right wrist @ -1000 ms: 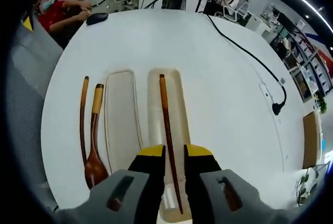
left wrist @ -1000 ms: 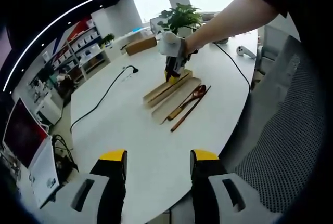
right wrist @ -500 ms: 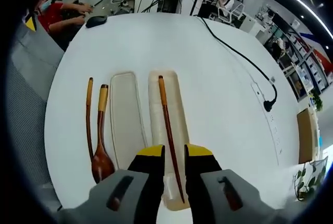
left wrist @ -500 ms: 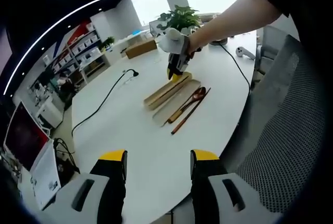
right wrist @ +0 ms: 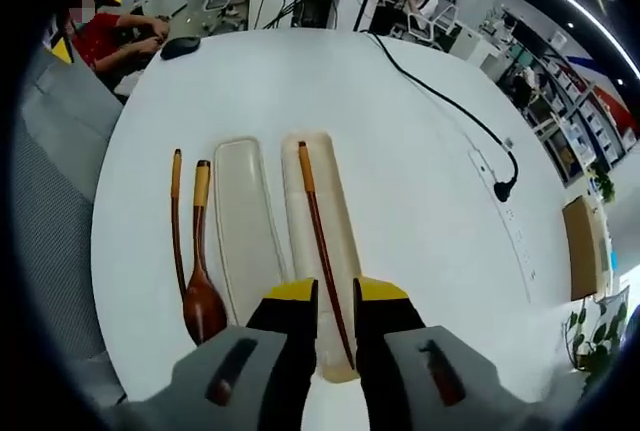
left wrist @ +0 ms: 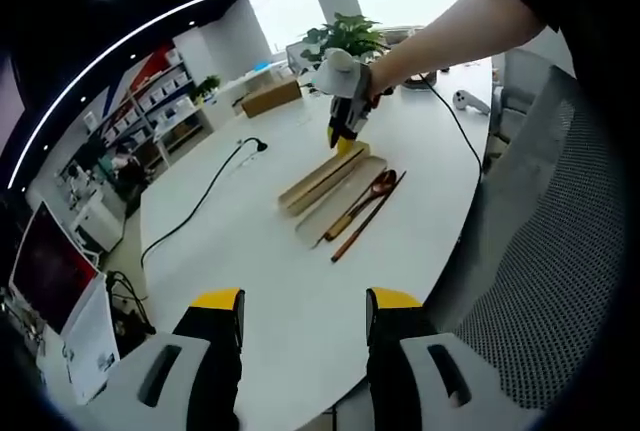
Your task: Arrange the utensils inside the cutlery case until each visible utensil rests in its matching compartment.
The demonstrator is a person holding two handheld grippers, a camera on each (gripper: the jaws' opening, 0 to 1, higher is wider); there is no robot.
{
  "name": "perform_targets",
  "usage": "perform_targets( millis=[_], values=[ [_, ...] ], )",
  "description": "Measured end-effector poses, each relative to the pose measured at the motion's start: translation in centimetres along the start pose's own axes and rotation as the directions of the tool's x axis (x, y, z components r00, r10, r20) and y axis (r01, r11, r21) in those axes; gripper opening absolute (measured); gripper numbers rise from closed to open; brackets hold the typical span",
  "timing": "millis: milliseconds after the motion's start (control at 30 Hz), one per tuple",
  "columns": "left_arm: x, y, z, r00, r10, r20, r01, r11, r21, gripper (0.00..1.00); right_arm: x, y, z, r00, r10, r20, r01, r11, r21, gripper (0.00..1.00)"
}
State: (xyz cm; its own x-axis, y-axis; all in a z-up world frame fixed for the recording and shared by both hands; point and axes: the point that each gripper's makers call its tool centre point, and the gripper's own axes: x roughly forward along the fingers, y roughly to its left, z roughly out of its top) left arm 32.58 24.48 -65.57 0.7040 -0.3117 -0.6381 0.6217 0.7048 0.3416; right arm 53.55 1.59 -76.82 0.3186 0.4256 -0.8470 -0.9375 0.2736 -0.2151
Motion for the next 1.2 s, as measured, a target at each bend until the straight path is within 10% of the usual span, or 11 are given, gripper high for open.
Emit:
perform_targets(
  millis=[1200],
  values=[
    [0.0, -0.3, 0.4, 1.000, -0.003, 0.016, 0.003, 1.000, 0.031, 0.50, -0.7, 4.8, -0.5, 0.998, 0.052, -0.022, -0.052, 0.999, -0.003, 0.12]
  ],
)
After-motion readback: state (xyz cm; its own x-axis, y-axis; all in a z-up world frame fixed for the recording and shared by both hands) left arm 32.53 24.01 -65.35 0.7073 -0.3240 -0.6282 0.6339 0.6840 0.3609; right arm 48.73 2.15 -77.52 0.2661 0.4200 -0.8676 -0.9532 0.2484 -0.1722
